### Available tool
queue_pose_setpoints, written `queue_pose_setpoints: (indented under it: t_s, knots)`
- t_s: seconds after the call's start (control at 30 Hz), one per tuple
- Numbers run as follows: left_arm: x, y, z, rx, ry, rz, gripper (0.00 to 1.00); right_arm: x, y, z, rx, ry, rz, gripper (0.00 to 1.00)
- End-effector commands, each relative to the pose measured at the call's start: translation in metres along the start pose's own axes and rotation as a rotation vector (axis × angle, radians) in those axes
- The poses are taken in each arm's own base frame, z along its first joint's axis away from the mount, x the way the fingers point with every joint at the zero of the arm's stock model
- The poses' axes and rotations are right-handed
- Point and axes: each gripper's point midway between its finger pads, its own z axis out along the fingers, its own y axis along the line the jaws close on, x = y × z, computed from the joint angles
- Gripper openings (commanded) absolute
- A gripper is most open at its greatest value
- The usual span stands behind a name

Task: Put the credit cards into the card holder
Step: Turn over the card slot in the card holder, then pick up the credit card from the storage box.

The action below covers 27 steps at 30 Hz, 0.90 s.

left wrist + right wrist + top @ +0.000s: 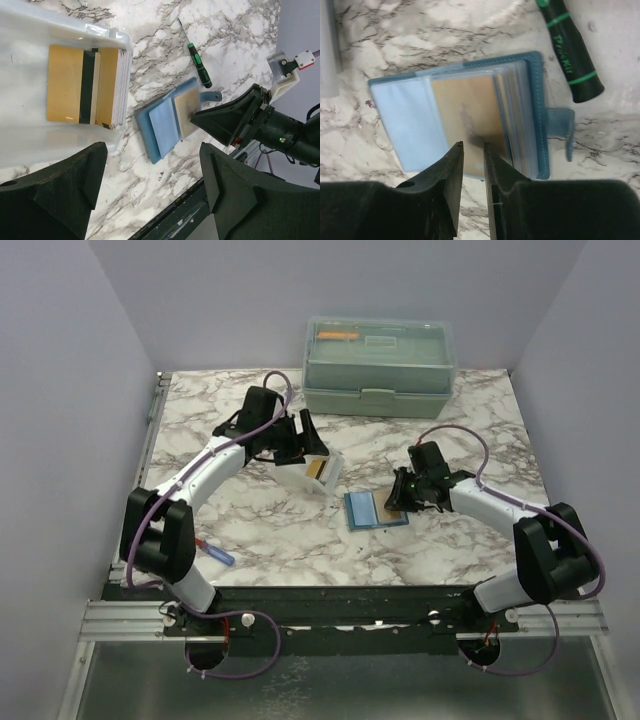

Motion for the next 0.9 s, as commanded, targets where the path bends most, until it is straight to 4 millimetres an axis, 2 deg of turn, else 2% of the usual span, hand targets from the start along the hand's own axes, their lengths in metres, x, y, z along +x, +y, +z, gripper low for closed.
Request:
queue_pose_setpoints:
  t_s: [0.0,0.1,0.2,0.33,0.53,0.67,0.87]
  knots:
    - [0.003,0.006,0.021,0.009,0.093,0.018,0.82,0.019,-0.047,0.016,0.14,0.04,0.06,0.28]
    - [-0.001,0.012,0.032,-0.003,0.112,0.032,0.82,0.022,-0.039,0.012,0.083,0.044,0.038,0.28]
    - [-0.002,0.016,0.044,-0.007,0.152,0.043,0.8,0.01,-0.023,-0.002,0.017,-0.009,0.02,0.29]
    - [0.0,0.021,0.061,0.003,0.201,0.043,0.8,-0.001,-0.014,-0.012,-0.011,-0.036,-0.006,0.29]
    - [0.015,0.028,0.085,-0.004,0.273,0.048,0.81,-0.003,-0.01,-0.015,-0.027,-0.043,-0.011,0.29]
    - [0.02,0.032,0.094,-0.016,0.294,0.045,0.8,-0.001,-0.008,-0.016,-0.043,-0.045,-0.001,0.29]
    - [0.022,0.028,0.105,0.003,0.323,0.038,0.77,0.0,-0.009,-0.017,-0.04,-0.049,0.0,0.29]
